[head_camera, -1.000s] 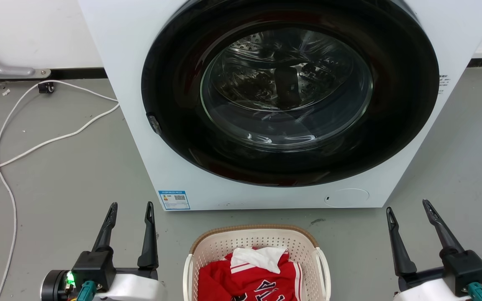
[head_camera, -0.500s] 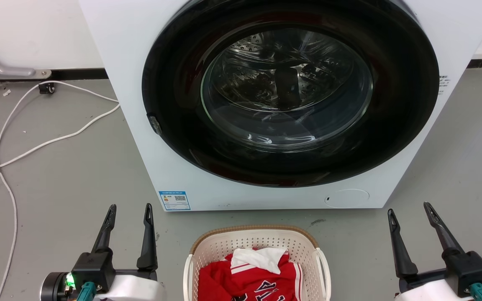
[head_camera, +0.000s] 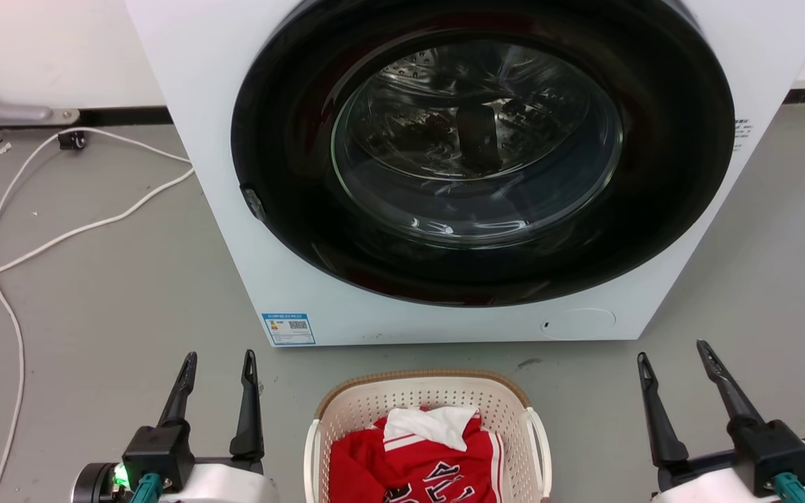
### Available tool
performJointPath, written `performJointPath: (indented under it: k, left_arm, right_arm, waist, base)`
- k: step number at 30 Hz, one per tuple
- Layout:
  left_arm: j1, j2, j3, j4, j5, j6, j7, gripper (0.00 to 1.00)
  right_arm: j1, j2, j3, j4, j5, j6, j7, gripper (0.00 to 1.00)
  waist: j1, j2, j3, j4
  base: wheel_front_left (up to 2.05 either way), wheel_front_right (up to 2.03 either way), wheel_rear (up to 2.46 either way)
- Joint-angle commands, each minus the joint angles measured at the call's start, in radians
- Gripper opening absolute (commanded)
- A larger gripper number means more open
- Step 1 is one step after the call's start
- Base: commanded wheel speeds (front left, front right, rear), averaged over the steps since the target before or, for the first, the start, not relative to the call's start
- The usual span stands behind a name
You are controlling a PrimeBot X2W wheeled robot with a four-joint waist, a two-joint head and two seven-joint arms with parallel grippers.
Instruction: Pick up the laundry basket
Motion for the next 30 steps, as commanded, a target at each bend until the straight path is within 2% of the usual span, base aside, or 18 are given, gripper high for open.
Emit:
performJointPath:
  k: [1,8,15,30]
  left_arm:
    - [-0.011,0.002,0.002,0.006,-0.005,-0.001,-0.003,1.00]
    - [-0.079,0.002,-0.005,0.095,-0.002,-0.011,-0.003,1.00]
    - [-0.174,0.002,-0.012,0.242,-0.012,-0.021,-0.003,1.00]
    - [-0.439,0.002,-0.020,0.622,-0.019,-0.054,-0.003,1.00]
  right_arm:
    - [-0.012,-0.004,0.006,0.005,-0.004,-0.001,-0.002,1.00]
    - [-0.077,-0.004,0.038,0.060,-0.028,-0.001,-0.002,1.00]
    - [-0.178,-0.003,0.076,0.165,-0.068,-0.001,-0.002,1.00]
    - [-0.437,-0.003,0.082,0.493,-0.185,-0.001,-0.002,1.00]
  waist:
    - [0.0001,0.0000,0.011,-0.001]
    - [0.0001,0.0000,0.086,0.000]
    - [0.0001,0.0000,0.198,0.005]
    - [0.0001,0.0000,0.451,0.027]
  base:
    - [0.00,0.00,0.00]
    - [0.00,0.00,0.00]
    - [0.00,0.00,0.00]
    - [0.00,0.00,0.00]
